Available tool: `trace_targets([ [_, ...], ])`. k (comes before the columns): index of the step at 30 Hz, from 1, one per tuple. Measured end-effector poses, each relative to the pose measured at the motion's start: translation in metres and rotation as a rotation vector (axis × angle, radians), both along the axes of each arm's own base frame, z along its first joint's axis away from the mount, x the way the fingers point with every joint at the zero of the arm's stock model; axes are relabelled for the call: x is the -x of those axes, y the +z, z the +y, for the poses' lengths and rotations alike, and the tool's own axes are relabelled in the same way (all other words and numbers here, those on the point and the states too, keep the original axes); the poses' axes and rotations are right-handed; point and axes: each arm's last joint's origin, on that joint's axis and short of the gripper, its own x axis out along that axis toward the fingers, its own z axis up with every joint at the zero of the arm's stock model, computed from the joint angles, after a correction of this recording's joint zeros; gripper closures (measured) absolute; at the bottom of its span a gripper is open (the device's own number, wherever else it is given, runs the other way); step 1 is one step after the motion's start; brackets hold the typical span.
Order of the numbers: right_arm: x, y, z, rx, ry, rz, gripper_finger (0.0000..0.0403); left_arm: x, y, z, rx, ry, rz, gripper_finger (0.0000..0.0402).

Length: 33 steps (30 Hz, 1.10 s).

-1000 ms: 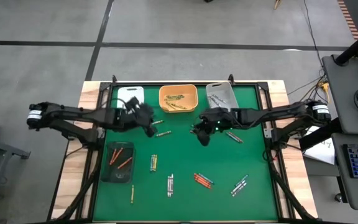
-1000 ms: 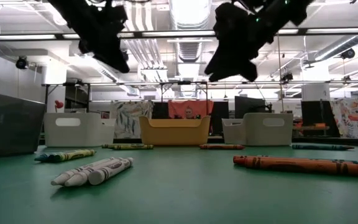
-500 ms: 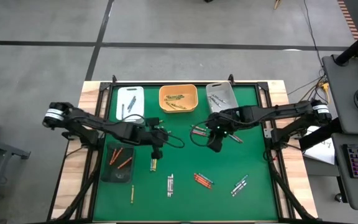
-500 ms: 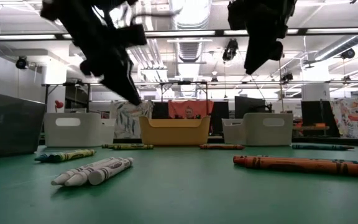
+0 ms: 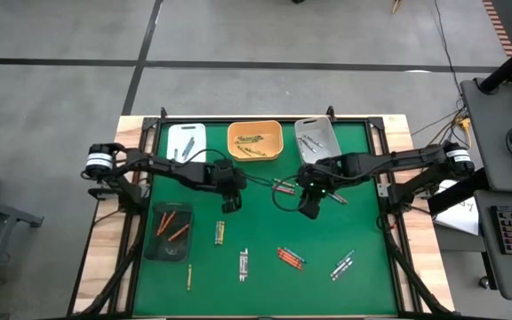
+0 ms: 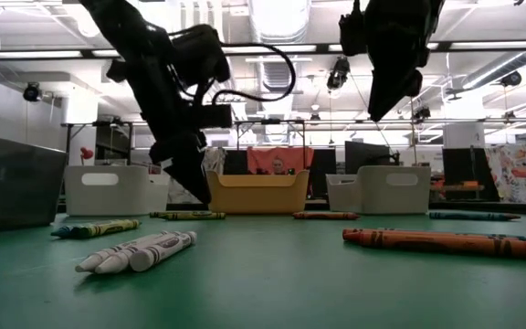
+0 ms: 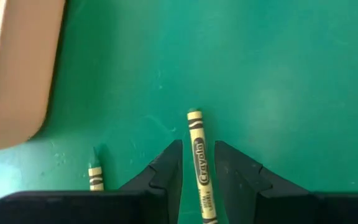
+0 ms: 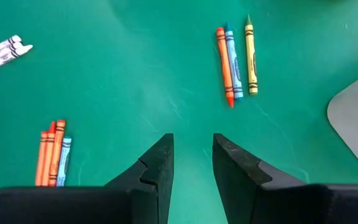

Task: Sort crayons
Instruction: Put the green crayon into the yellow bin

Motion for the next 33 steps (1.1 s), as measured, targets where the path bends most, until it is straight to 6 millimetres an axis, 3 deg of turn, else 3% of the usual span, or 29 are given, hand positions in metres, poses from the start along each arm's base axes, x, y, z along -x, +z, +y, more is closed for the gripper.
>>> trace_targets([
  [17, 0.002, -0.009, 0.000, -0.001, -0.006, 0.022, 0.0303, 0.000, -0.025, 0.006, 0.069, 0.014, 0.069, 0.0327],
  [21, 0.002, -0.009, 0.000, -0.001, -0.006, 0.019, 0.0303, -0.001, -0.028, 0.007, 0.067, 0.022, 0.075, 0.0342],
  [26, 0.002, -0.009, 0.000, -0.001, -0.006, 0.019, 0.0303, 0.000, -0.022, 0.006, 0.065, 0.022, 0.059, 0.0393],
  [33, 0.002, -0.009, 0.000, 0.001, -0.002, 0.019, 0.0303, 0.005, -0.001, 0.003, 0.050, 0.025, 0.019, 0.0399],
])
